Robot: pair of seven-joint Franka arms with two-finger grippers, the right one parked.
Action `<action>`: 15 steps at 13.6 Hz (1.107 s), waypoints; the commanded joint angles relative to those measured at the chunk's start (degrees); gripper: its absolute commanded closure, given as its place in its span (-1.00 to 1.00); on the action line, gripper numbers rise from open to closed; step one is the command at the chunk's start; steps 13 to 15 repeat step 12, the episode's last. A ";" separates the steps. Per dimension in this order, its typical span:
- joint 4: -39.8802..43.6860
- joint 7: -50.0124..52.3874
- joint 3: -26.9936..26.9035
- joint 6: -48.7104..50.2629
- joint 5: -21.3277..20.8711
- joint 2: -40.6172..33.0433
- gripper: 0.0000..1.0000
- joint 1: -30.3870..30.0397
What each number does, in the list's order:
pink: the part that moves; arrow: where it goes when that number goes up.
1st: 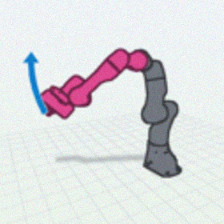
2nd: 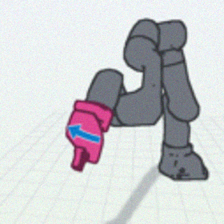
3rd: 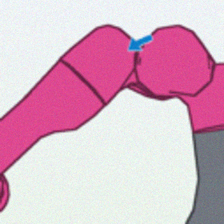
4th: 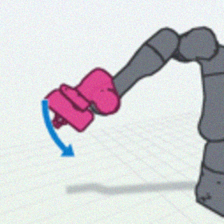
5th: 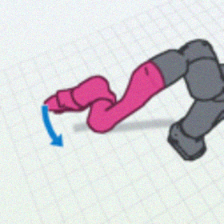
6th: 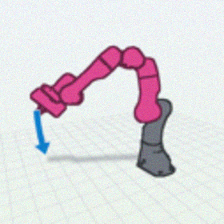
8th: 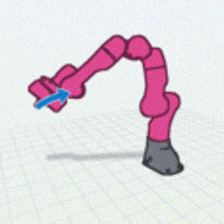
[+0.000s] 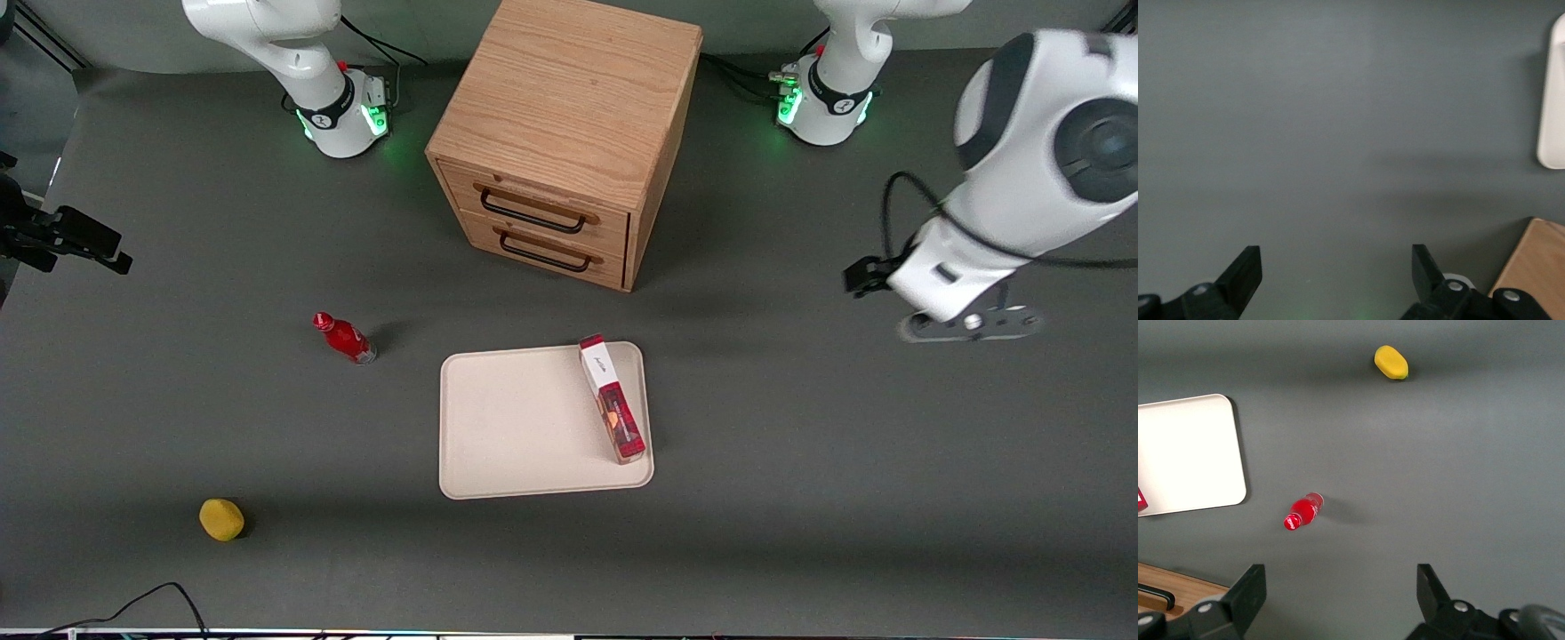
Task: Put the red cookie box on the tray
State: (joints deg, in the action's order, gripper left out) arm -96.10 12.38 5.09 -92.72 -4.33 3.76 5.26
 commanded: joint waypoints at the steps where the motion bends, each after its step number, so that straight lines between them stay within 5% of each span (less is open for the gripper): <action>1: -7.25 -7.69 -6.21 -0.97 1.34 -7.53 -1.00 0.89; 6: -5.68 -11.31 -11.84 -0.88 1.16 -8.86 -1.00 1.07; 15: -4.28 -15.11 -12.21 -1.76 -0.51 -8.33 -1.00 0.90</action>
